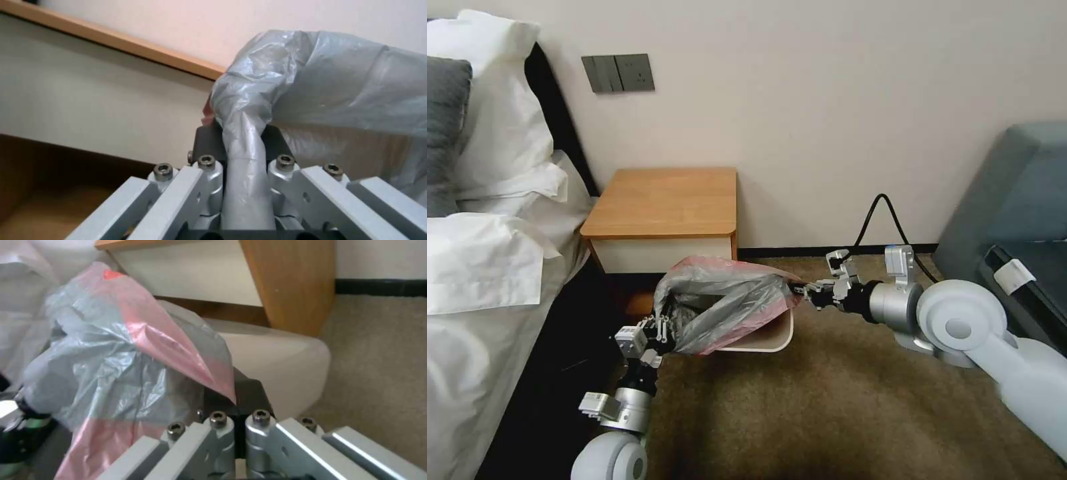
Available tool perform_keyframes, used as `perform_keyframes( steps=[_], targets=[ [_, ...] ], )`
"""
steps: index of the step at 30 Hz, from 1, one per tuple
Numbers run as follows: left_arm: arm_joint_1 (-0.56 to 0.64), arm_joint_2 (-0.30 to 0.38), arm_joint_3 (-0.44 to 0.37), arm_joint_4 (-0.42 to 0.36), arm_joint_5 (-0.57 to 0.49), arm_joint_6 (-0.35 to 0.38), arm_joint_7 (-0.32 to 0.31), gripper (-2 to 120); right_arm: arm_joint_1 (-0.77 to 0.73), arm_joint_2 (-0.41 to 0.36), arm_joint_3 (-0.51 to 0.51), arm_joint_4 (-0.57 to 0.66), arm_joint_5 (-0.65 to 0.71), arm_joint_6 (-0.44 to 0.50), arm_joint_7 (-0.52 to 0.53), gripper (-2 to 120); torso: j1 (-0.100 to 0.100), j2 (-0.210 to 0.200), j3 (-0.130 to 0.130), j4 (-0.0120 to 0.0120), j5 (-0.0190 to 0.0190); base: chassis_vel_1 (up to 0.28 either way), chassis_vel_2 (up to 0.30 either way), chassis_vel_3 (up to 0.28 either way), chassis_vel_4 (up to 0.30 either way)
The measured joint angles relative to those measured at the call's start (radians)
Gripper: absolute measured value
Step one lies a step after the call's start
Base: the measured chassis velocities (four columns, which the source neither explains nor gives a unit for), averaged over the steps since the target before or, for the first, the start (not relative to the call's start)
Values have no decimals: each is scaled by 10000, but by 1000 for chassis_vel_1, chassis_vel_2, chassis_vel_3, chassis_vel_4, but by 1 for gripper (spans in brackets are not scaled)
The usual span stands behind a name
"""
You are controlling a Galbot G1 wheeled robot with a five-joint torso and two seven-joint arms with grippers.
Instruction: Pick up the garbage bag from the table and place it over the trash can.
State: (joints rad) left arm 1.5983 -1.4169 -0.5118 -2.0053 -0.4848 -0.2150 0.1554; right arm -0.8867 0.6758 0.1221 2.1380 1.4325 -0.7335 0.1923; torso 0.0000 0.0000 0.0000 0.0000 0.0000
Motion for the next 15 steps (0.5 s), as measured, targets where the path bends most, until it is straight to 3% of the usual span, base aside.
perform_keyframes(
  steps=[8,15],
  targets=[
    [-9,-2,-288,140,-129,181,800,8,-333,-49,376,63,-20,133,-458,0,0,0,0,0,0,0,0,0,0],
    [-65,-35,-407,383,338,111,718,8,-279,-88,523,248,-57,305,-97,28,0,0,0,1,0,0,0,0,0]
  ],
)
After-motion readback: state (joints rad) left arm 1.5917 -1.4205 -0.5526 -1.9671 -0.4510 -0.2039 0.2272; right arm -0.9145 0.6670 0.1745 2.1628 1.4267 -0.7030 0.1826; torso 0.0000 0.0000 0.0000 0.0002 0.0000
